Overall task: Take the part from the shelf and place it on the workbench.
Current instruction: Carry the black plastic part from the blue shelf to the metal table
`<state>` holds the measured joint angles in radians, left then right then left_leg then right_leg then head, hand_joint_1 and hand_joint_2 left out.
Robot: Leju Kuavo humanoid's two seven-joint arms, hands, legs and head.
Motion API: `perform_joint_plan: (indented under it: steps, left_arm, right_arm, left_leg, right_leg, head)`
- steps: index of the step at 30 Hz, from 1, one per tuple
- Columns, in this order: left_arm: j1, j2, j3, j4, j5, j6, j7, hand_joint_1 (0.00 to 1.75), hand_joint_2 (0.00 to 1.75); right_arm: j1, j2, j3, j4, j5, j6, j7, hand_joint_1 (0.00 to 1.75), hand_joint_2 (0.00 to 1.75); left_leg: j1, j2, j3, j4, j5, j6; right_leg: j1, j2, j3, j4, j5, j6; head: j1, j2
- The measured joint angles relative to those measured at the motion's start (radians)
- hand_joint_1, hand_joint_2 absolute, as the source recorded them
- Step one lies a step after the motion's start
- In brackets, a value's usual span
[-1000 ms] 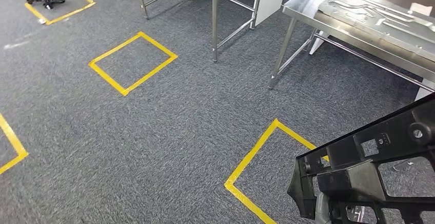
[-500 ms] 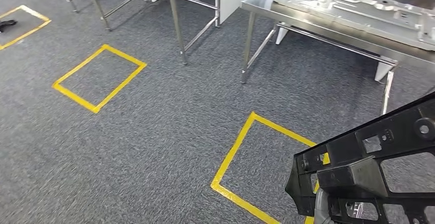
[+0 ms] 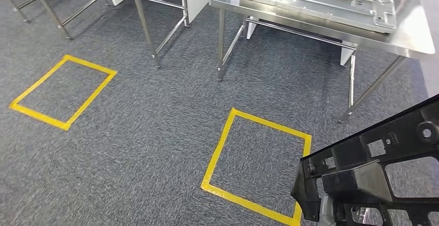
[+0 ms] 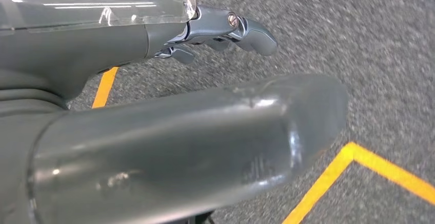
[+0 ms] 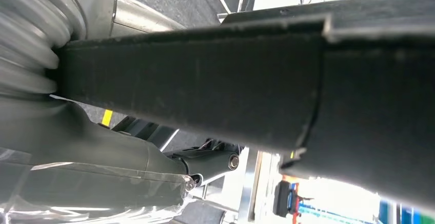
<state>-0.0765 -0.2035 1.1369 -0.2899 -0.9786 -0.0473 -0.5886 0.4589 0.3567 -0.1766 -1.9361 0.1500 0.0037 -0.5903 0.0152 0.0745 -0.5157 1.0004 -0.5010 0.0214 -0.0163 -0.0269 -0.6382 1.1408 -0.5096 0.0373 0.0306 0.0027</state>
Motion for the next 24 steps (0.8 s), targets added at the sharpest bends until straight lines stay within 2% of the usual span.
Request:
perform_joint_plan:
  steps: [1,2,3,5,6,8,9,10,11,12,13,14,15,16,17,18,20,22,24]
  left_arm:
    - [0.0,0.0,0.0,0.0,-0.001,0.0,0.0,0.0,0.0]
    - [-0.001,-0.001,0.001,0.0,-0.002,0.0,0.0,0.0,0.0]
    - [-0.002,-0.001,0.002,0.0,-0.003,0.0,0.001,0.0,0.0]
    - [-0.005,-0.001,0.003,0.0,-0.005,0.0,0.002,0.0,0.0]
    - [-0.007,-0.001,0.003,0.0,-0.006,-0.001,0.002,0.0,0.0]
    - [-0.009,-0.001,0.005,0.0,-0.007,-0.002,0.002,0.0,0.0]
    - [-0.009,-0.001,0.006,0.0,-0.008,-0.002,0.002,0.0,0.0]
    - [-0.007,-0.001,0.008,0.0,-0.008,-0.003,0.003,0.0,0.0]
    - [-0.005,-0.001,0.01,0.0,-0.009,-0.004,0.003,0.0,0.0]
    - [-0.002,0.0,0.012,0.0,-0.009,-0.004,0.004,0.0,0.0]
    - [-0.001,0.0,0.013,0.0,-0.01,-0.005,0.005,0.0,0.0]
    - [-0.001,0.0,0.014,0.0,-0.01,-0.006,0.005,0.0,0.0]
    - [-0.001,0.001,0.015,0.0,-0.01,-0.006,0.005,0.0,0.0]
    - [-0.003,0.001,0.015,0.0,-0.012,-0.008,0.005,0.0,0.0]
    - [-0.005,0.001,0.015,0.0,-0.014,-0.009,0.005,0.0,0.0]
    - [-0.007,0.002,0.016,0.0,-0.017,-0.009,0.005,0.0,0.0]
    - [-0.009,0.003,0.016,0.0,-0.024,-0.01,0.004,0.0,0.0]
    - [-0.008,0.004,0.016,0.0,-0.032,-0.01,0.004,0.0,0.0]
    - [-0.007,0.006,0.016,0.0,-0.037,-0.01,0.004,0.0,0.0]
  right_arm:
    - [-0.001,0.0,0.0,0.0,0.0,0.001,0.001,1.75,1.75]
    - [-0.001,0.0,0.0,-0.001,0.001,0.002,0.002,1.75,1.75]
    - [-0.002,0.0,0.0,-0.002,0.003,0.004,0.004,1.75,1.75]
    - [-0.002,0.0,0.0,-0.004,0.008,0.008,0.007,1.75,1.75]
    - [-0.001,0.0,-0.001,-0.005,0.011,0.009,0.008,1.75,1.75]
    - [-0.003,0.0,0.0,-0.007,0.017,0.014,0.01,1.75,1.75]
    - [-0.005,0.001,0.0,-0.008,0.019,0.015,0.012,1.75,1.75]
    - [-0.006,0.001,0.0,-0.009,0.023,0.01,0.016,1.75,1.75]
    - [-0.007,0.001,0.0,-0.009,0.029,-0.002,0.024,1.75,1.75]
    - [-0.007,0.001,0.0,-0.009,0.038,-0.023,0.035,1.75,1.75]
    - [-0.006,0.001,0.0,-0.008,0.047,-0.05,0.049,1.75,1.75]
    - [-0.005,0.001,0.0,-0.008,0.054,-0.078,0.063,1.75,1.75]
    - [-0.003,0.001,0.0,-0.009,0.058,-0.101,0.075,1.75,1.75]
    - [-0.002,0.001,0.0,-0.01,0.061,-0.118,0.082,1.75,1.75]
    - [-0.001,0.001,0.0,-0.013,0.068,-0.132,0.087,1.75,1.75]
    - [-0.001,0.001,0.0,-0.018,0.083,-0.145,0.091,1.75,1.75]
    - [-0.002,0.001,0.0,-0.034,0.131,-0.169,0.103,1.75,1.75]
    - [-0.006,0.0,-0.002,-0.055,0.192,-0.185,0.12,1.75,1.75]
    - [-0.017,0.0,-0.002,-0.078,0.245,-0.192,0.136,1.75,1.75]
  left_leg:
    - [-0.002,0.01,0.005,0.001,-0.004,-0.005]
    - [-0.005,0.019,0.008,0.001,-0.008,-0.011]
    - [-0.007,0.027,0.012,0.001,-0.011,-0.016]
    - [-0.008,0.041,0.018,-0.001,-0.015,-0.026]
    - [-0.007,0.034,0.021,0.002,-0.021,-0.031]
    - [-0.004,-0.012,0.0,0.058,-0.061,-0.041]
    - [-0.002,-0.04,-0.028,0.118,-0.094,-0.044]
    - [-0.001,-0.057,-0.064,0.19,-0.126,-0.045]
    - [-0.001,-0.064,-0.096,0.253,-0.146,-0.047]
    - [-0.001,-0.066,-0.116,0.288,-0.147,-0.047]
    - [-0.001,-0.066,-0.12,0.284,-0.126,-0.046]
    - [-0.001,-0.067,-0.106,0.242,-0.089,-0.044]
    - [-0.001,-0.071,-0.082,0.176,-0.047,-0.041]
    - [-0.002,-0.077,-0.058,0.112,-0.02,-0.037]
    - [-0.004,-0.082,-0.04,0.064,-0.005,-0.031]
    - [-0.006,-0.087,-0.03,0.036,-0.003,-0.024]
    - [-0.007,-0.086,-0.024,0.02,-0.008,-0.008]
    - [-0.004,-0.082,-0.012,0.01,-0.004,0.006]
    - [-0.003,-0.075,-0.002,0.007,-0.004,0.013]
  right_leg:
    - [0.004,-0.018,0.034,-0.064,0.023,-0.006]
    - [0.008,-0.03,0.056,-0.106,0.035,-0.013]
    - [0.012,-0.036,0.063,-0.124,0.036,-0.02]
    - [0.013,-0.015,0.061,-0.125,0.036,-0.032]
    - [0.01,-0.005,0.062,-0.128,0.038,-0.037]
    - [0.004,0.015,0.066,-0.135,0.042,-0.049]
    - [0.003,0.024,0.066,-0.136,0.042,-0.053]
    - [0.004,0.036,0.066,-0.136,0.042,-0.056]
    - [0.005,0.048,0.066,-0.135,0.041,-0.057]
    - [0.006,0.06,0.067,-0.134,0.04,-0.058]
    - [0.006,0.07,0.068,-0.133,0.039,-0.059]
    - [0.007,0.079,0.07,-0.13,0.037,-0.059]
    - [0.007,0.086,0.071,-0.127,0.033,-0.058]
    - [0.008,0.092,0.071,-0.121,0.028,-0.054]
    - [0.009,0.097,0.07,-0.118,0.024,-0.048]
    - [0.01,0.1,0.069,-0.117,0.021,-0.041]
    - [0.01,0.103,0.068,-0.111,0.028,-0.027]
    - [0.01,0.084,0.063,-0.088,0.024,-0.016]
    - [0.008,0.054,0.024,-0.012,-0.021,-0.006]
  head:
    - [0.0,0.0]
    - [0.0,0.0]
    - [-0.001,0.0]
    - [-0.001,0.0]
    - [-0.002,0.0]
    - [-0.004,0.0]
    - [-0.006,0.0]
    - [-0.006,0.0]
    - [-0.006,0.0]
    - [-0.006,0.0]
    - [-0.007,0.0]
    - [-0.007,0.0]
    - [-0.008,0.0]
    - [-0.008,0.0]
    - [-0.008,0.0]
    - [-0.009,0.0]
    - [-0.01,0.0]
    - [-0.009,0.0]
    - [-0.004,0.0]
